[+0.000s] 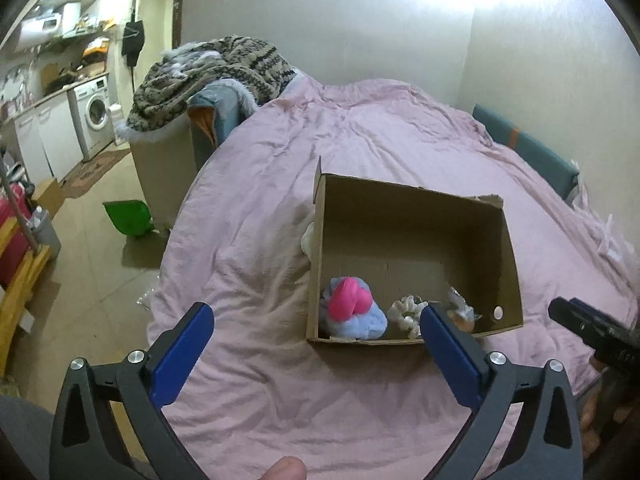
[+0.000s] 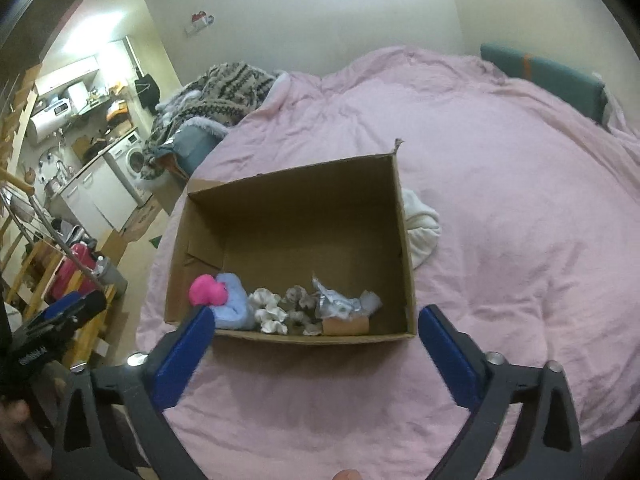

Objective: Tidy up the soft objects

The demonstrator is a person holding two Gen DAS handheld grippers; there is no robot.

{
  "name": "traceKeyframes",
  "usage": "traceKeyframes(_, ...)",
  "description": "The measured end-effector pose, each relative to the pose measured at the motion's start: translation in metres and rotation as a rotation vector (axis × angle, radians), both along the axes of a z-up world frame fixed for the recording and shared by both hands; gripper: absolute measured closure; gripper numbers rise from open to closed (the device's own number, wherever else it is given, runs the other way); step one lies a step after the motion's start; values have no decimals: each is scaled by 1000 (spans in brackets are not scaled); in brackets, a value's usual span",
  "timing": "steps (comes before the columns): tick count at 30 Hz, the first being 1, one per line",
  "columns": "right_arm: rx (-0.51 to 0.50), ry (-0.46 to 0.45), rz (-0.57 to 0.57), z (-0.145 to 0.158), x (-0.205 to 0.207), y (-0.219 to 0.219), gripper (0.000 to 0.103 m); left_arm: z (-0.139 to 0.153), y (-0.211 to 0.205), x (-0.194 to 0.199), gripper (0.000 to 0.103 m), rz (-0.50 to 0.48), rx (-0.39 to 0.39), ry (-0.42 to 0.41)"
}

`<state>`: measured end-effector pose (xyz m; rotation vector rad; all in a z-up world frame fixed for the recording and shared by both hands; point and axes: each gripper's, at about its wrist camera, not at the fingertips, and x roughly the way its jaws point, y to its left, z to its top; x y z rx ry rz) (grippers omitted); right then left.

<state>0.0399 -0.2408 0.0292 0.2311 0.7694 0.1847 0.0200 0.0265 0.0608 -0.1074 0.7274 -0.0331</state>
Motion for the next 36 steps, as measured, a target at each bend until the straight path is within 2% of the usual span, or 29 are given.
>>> traceKeyframes(3,-53,3,-13,-6,-3,3,0,-4,1,-7,0,34,22,-23)
traceKeyframes(5,-31,7,-33,-10,-6,1,0,-9,-2,-9,0,44,47,1)
traceKeyframes(8,-49,32,-58,-17,-9,1,0,-17,-5,-13,0,47,56,21)
traceKeyframes(12,-94,9,-41,-16,-14,8,0,-22,-6,-11,0,26,35,36)
traceKeyframes(22,-120,23,-24,-24,-4,19,0,-26,-11,-4,0,19,79,31)
traceKeyframes(25,-124,29,-21,-26,-3,20,0,-26,-9,-2,0,19,56,33)
traceKeyframes(36,-132,28,-17,-26,-3,22,0,-28,-9,-1,0,15,52,37)
